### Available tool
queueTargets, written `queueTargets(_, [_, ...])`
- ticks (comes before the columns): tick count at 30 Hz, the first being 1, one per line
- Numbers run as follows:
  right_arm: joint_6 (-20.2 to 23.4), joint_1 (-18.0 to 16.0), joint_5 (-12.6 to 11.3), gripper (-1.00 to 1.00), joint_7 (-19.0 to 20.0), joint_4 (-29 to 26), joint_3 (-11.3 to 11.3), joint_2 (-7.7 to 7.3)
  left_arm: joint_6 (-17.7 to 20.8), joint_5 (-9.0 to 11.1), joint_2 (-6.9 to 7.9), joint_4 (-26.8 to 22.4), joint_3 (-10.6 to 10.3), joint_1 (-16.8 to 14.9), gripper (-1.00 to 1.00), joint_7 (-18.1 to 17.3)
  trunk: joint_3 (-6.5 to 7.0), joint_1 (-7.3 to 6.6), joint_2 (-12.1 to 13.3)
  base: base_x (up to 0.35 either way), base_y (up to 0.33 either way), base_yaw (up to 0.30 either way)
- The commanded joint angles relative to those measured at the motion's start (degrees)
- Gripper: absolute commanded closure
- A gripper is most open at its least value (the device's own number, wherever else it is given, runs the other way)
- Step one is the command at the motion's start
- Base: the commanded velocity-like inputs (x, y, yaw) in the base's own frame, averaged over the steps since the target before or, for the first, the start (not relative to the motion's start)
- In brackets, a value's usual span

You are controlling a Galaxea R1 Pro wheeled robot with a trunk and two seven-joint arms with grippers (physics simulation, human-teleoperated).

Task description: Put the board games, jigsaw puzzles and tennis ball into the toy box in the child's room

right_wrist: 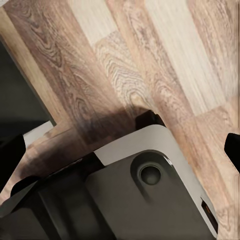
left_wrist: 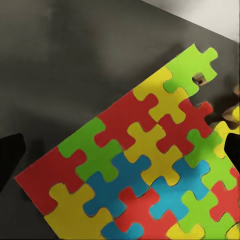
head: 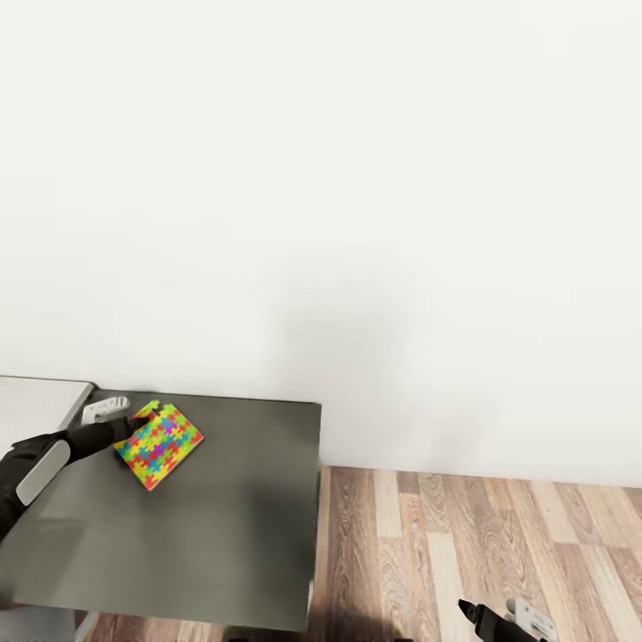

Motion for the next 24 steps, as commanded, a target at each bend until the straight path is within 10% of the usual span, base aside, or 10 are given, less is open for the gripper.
queueTargets(1, [0.4, 0.0, -0.3, -1.00, 0.2, -0.1, -0.3, 0.04, 0.2, 0.3, 0.08, 0.0, -0.2, -0.1, -1.00, 0.0, -0.09, 0.03, -0.1, -0.028, -0.088, 0.000])
queueTargets(24, [0.4, 0.0, -0.2, -1.00, 0.2, -0.1, -0.3, 0.10, 0.2, 0.3, 0.08, 0.0, -0.2, -0.1, -1.00, 0.0, -0.09, 0.03, -0.1, -0.035, -0.122, 0.000])
